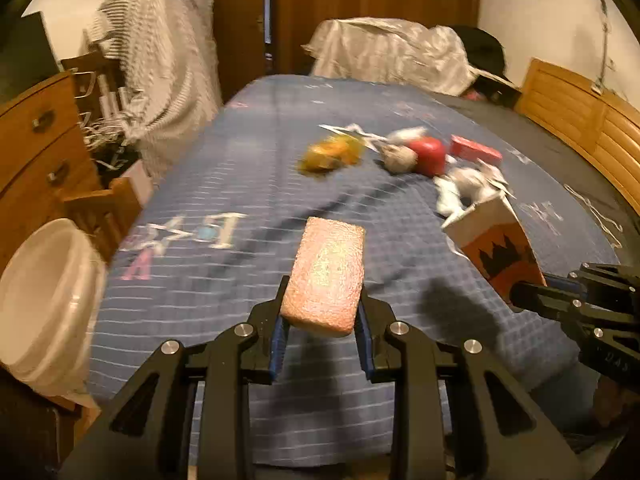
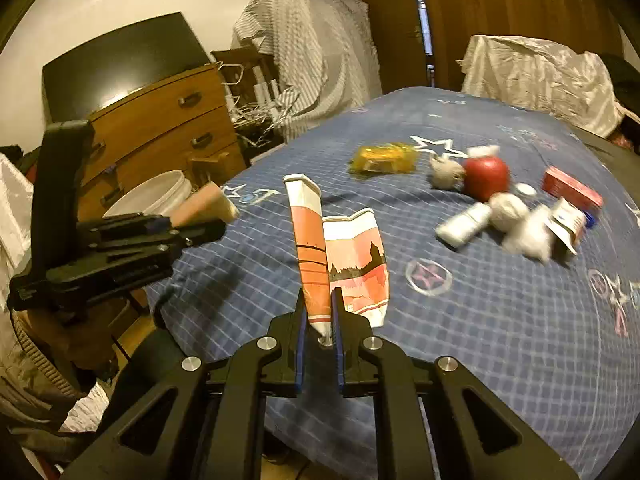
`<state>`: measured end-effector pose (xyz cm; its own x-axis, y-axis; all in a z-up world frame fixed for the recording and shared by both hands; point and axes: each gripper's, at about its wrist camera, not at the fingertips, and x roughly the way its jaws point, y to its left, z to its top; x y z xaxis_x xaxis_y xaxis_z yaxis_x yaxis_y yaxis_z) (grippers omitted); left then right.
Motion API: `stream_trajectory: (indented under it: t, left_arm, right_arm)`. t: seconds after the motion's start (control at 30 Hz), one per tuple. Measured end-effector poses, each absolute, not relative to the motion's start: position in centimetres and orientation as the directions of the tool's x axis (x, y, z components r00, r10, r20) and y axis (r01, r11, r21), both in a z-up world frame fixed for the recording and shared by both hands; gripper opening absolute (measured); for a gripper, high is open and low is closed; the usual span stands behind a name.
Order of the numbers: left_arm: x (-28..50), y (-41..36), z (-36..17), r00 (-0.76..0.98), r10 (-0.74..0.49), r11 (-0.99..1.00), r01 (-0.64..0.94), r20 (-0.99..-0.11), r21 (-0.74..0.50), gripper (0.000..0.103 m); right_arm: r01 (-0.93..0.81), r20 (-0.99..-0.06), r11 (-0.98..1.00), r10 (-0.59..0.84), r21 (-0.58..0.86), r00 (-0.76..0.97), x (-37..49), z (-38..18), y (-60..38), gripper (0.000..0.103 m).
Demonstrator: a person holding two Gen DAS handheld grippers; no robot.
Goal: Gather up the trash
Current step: 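Carry the paper box and pink sponge in both grippers to the white bucket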
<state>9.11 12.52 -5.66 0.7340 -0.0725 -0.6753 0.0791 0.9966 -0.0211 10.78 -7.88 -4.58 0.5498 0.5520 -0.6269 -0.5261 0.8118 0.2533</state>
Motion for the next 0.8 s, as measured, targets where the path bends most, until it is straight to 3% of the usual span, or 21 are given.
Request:
stream_trajectory:
  t: [0.43,0.8]
  left_arm:
    - [7.7,25.6,-0.1,0.776,0.138,0.990,-0.106,-0.615,0.089,0.027]
    - [7.0,36.8,1.9,0.708,0.300,0.953,-0.253,-0.640,0.167,0.027]
  right_arm:
    - [-0.699,-0.606,0.663,0.680,0.268,0.412,15.8,1.8,6.4,0.012]
    - [-0.807,-0.658,0.545,0.698,0.230,0.284,20.2,8.4,22.3,0.012]
